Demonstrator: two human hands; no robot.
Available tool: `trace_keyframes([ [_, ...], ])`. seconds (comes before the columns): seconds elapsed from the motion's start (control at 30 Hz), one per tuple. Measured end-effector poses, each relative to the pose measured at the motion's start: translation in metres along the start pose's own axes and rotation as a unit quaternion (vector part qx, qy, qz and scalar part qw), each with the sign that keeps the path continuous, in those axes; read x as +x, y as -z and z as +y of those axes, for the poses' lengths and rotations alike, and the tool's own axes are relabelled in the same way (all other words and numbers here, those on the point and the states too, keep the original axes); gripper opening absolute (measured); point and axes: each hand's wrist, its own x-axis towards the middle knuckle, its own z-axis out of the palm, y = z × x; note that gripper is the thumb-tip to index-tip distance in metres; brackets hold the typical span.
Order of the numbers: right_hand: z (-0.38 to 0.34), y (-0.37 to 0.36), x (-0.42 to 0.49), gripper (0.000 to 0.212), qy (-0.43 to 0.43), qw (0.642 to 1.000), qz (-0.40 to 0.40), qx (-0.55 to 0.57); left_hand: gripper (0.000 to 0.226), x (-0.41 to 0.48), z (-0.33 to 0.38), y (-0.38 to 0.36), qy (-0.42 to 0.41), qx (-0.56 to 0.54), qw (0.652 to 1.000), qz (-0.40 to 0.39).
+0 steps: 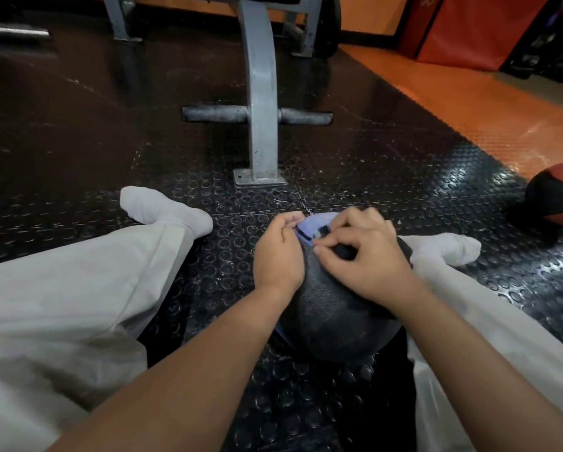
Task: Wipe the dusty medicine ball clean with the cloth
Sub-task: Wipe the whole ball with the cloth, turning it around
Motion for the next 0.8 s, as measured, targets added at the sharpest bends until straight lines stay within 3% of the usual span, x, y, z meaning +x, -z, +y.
trace_keyframes([
  [0.1,-0.005,0.003,0.004,0.019,0.054,0.996,-0.063,0.022,0.038,-0.002,-0.007,0.011,0.001,-0.028,1.000,-0.002],
  [0.2,0.016,0.009,0.024,0.036,-0.108,0.989,-0.009,0.105,0.036,-0.002,-0.006,0.012,0.028,-0.032,0.999,0.006],
  [0.27,0.025,0.011,0.032,0.032,-0.205,0.970,0.008,0.132,0.036,-0.001,-0.003,0.009,0.041,-0.026,0.999,0.012],
  [0.33,0.021,0.005,0.030,0.022,-0.165,0.983,-0.002,0.075,0.036,0.001,-0.002,0.006,0.044,-0.026,0.999,0.018],
  [0.5,-0.025,-0.010,0.008,0.020,0.066,0.993,-0.066,-0.069,0.037,0.001,-0.007,0.010,0.028,-0.047,0.998,0.019],
  [0.57,-0.025,-0.008,0.010,0.021,0.083,0.991,-0.081,-0.062,0.039,0.000,-0.010,0.012,0.027,-0.054,0.998,0.021],
  [0.63,-0.010,-0.006,0.018,0.018,0.013,0.997,-0.073,-0.033,0.037,0.001,-0.008,0.010,0.032,-0.044,0.998,0.022],
  [0.73,0.011,0.006,0.032,0.018,-0.157,0.985,0.001,0.065,0.035,0.000,0.002,0.003,0.043,-0.003,0.999,0.015],
  [0.8,0.008,0.005,0.030,0.020,-0.189,0.981,-0.005,0.039,0.034,-0.001,0.005,-0.002,0.038,0.019,0.999,0.021],
])
